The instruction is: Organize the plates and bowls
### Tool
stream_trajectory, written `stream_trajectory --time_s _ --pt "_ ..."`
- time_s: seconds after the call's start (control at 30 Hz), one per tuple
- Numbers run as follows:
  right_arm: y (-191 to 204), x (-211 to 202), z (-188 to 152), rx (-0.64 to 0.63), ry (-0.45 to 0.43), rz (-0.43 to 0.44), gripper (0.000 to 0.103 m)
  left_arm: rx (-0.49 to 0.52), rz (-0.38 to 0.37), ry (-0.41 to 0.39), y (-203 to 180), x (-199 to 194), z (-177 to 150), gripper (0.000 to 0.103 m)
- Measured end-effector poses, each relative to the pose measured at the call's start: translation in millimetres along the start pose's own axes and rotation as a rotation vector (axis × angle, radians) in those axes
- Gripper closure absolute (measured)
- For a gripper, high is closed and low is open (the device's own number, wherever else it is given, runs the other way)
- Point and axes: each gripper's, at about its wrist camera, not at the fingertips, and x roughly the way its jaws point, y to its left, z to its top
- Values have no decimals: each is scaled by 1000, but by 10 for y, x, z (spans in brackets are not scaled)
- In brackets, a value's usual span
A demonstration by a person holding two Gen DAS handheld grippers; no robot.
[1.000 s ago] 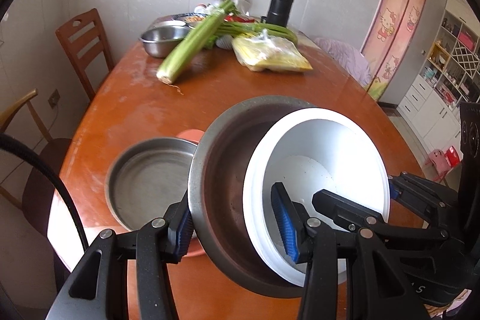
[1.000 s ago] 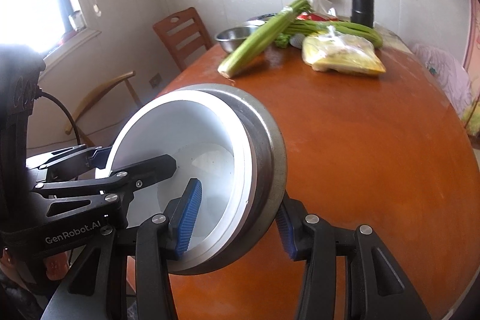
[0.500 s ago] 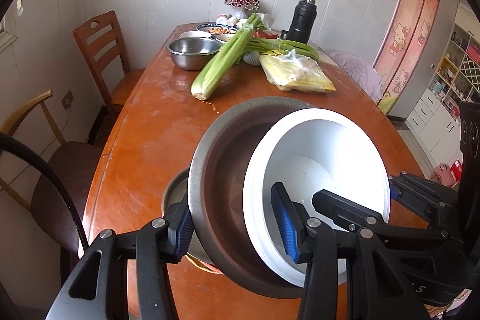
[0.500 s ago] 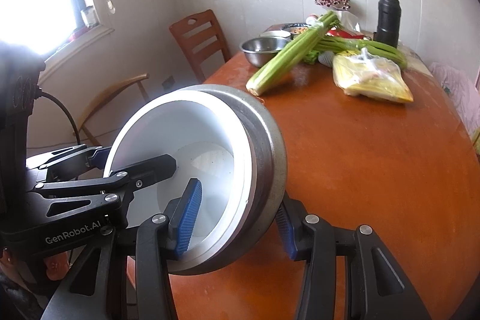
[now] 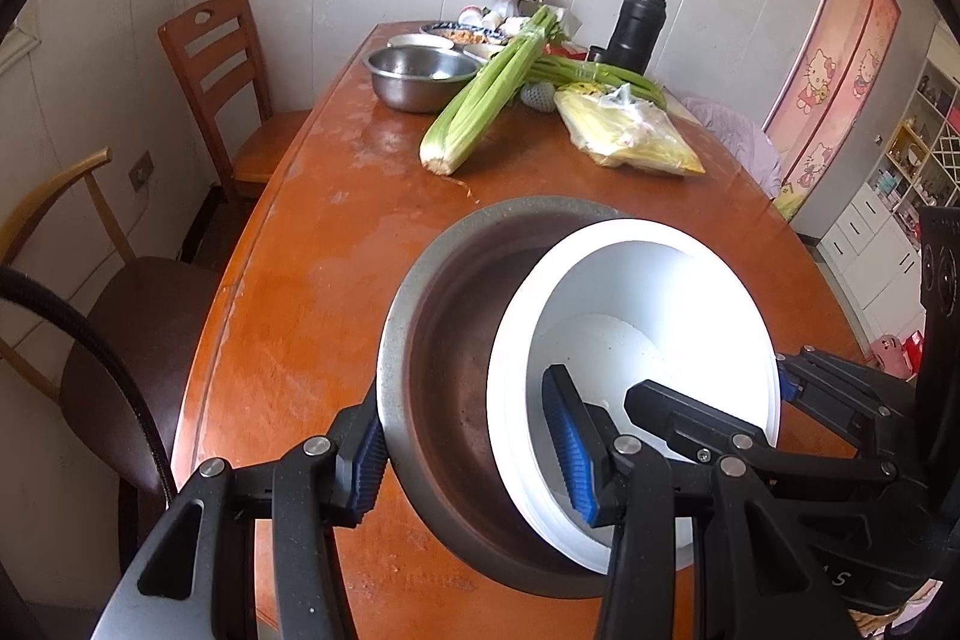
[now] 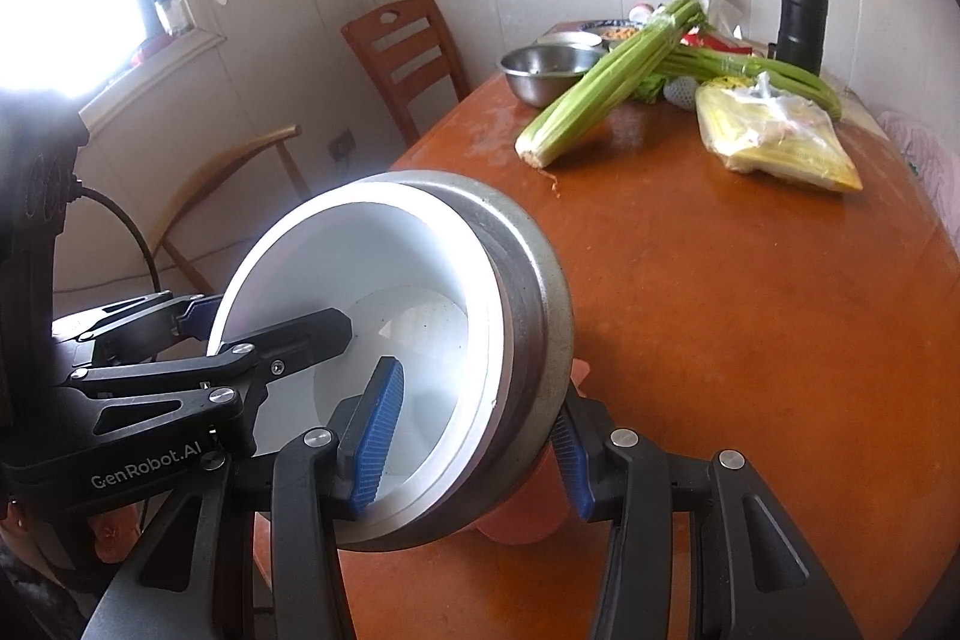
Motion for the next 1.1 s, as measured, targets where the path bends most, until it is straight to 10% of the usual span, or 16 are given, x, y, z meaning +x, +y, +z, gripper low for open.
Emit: stream_trajectory --time_s 1.1 --pt "-76 358 -80 8 79 0 53 1 45 65 23 351 -130 55"
